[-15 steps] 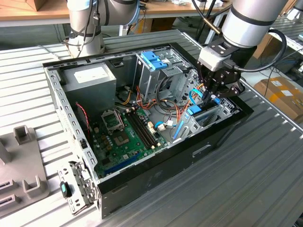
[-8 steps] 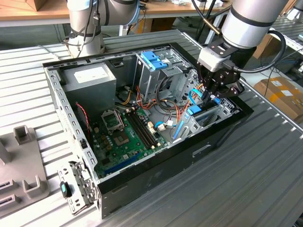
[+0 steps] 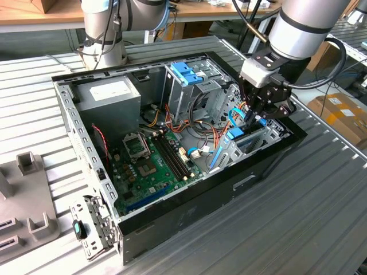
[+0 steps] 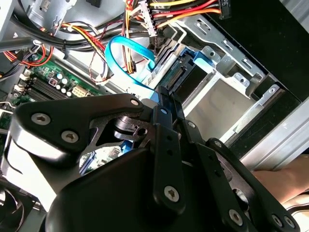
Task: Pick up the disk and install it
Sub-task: 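Insert the first disk wire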
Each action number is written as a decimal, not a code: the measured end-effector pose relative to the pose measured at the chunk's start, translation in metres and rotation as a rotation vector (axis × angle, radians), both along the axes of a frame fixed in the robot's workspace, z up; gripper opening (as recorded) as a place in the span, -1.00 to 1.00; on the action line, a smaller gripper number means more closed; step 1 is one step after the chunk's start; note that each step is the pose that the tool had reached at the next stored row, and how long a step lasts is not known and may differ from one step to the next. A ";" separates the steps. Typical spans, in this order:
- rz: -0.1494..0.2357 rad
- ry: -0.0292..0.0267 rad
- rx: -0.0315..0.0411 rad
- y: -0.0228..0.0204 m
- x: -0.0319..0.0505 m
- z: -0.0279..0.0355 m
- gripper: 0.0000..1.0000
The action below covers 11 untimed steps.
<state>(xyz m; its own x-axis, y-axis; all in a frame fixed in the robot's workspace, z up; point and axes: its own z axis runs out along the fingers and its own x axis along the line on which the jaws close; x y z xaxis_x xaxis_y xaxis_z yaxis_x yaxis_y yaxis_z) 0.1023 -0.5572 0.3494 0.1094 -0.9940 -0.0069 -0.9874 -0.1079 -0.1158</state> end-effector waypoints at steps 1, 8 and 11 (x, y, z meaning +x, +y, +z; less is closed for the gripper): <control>0.000 0.0000 0.0000 0.0000 0.0000 0.0000 -0.68; -0.002 0.0000 0.0004 0.0000 0.0000 -0.0014 -0.68; -0.002 0.0000 -0.0003 -0.0001 0.0000 -0.0017 -0.68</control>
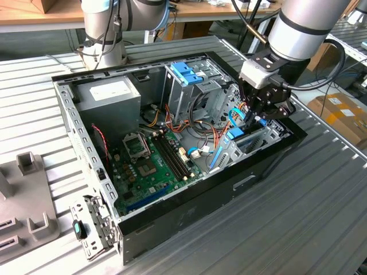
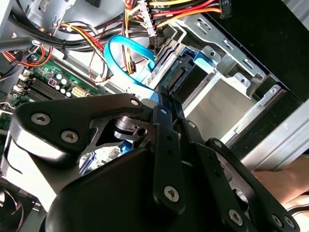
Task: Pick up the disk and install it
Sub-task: 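Insert the first disk wire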
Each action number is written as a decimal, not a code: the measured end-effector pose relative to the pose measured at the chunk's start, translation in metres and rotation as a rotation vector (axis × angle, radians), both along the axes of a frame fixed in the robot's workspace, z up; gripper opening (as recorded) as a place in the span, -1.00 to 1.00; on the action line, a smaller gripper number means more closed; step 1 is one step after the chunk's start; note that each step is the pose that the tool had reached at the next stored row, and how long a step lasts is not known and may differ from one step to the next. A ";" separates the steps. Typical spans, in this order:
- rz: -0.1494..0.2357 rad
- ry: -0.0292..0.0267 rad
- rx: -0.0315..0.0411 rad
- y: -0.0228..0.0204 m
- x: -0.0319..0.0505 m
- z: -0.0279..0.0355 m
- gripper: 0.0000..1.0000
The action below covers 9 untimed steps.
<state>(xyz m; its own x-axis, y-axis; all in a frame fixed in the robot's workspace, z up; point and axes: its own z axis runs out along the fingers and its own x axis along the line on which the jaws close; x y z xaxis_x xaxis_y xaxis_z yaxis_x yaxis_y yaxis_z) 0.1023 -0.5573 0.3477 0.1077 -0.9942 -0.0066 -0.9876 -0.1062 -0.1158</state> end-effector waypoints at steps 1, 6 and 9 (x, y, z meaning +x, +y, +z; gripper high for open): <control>0.000 0.0000 0.0003 0.0000 0.0000 -0.0008 -0.68; 0.000 0.0000 0.0000 0.0000 0.0000 -0.0024 -0.68; 0.000 -0.0001 0.0008 0.0001 0.0000 -0.0036 -0.68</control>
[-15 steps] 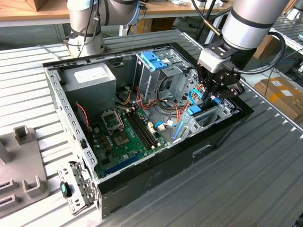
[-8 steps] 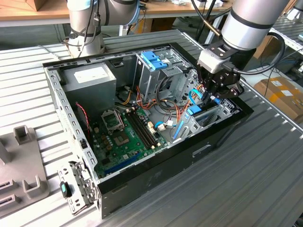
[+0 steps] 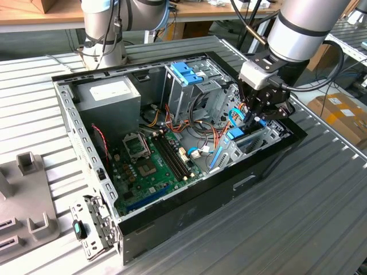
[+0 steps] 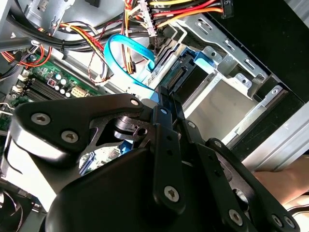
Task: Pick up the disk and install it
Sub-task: 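Insert the first disk wire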
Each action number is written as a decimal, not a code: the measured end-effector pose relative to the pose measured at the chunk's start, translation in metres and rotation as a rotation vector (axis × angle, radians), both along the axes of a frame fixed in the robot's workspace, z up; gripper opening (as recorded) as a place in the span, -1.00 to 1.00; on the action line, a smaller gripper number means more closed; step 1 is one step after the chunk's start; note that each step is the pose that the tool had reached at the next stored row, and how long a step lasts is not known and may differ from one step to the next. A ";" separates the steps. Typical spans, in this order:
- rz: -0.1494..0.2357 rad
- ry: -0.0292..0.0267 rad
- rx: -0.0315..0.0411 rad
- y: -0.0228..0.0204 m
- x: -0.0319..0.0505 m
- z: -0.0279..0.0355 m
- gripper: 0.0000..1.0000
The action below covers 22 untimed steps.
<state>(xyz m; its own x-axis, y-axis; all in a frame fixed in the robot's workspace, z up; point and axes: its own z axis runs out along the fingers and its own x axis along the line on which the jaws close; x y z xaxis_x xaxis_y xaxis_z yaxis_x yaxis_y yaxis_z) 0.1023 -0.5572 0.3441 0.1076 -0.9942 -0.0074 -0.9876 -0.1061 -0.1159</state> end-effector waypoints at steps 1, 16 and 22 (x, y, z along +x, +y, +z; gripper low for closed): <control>0.000 0.0001 -0.0001 0.0000 0.0000 -0.0006 -0.68; 0.000 0.0000 0.0001 0.0000 0.0000 -0.0058 -0.41; 0.000 0.0000 -0.0007 0.0000 0.0000 -0.0050 -0.17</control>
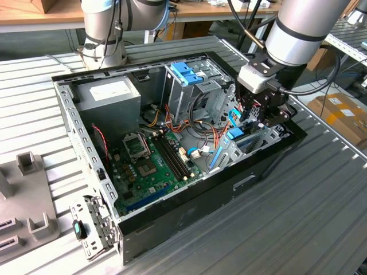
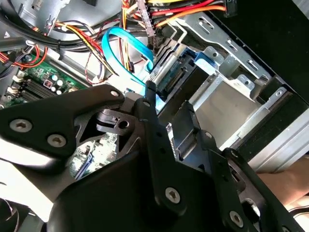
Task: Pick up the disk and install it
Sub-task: 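Insert the first disk wire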
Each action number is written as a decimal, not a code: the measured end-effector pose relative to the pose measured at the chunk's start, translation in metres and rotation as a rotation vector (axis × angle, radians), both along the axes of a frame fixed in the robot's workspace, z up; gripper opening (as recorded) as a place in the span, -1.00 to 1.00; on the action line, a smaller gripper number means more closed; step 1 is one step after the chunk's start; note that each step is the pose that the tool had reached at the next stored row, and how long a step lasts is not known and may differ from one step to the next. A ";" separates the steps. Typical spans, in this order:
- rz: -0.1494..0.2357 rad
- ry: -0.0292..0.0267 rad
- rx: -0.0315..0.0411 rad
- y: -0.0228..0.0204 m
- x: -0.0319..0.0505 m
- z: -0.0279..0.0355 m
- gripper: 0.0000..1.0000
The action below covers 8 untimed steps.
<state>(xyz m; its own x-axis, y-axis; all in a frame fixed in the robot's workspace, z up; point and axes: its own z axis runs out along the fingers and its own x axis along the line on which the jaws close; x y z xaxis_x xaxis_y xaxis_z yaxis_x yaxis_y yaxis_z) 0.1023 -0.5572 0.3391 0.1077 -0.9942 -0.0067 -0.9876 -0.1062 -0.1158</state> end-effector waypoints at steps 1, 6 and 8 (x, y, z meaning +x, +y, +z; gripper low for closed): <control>0.000 0.0000 0.0003 0.0000 0.0000 0.0027 -0.17; 0.000 0.0001 -0.0052 0.0005 0.0001 0.0229 -0.17; 0.000 0.0000 -0.0102 0.0011 0.0001 0.0291 -0.17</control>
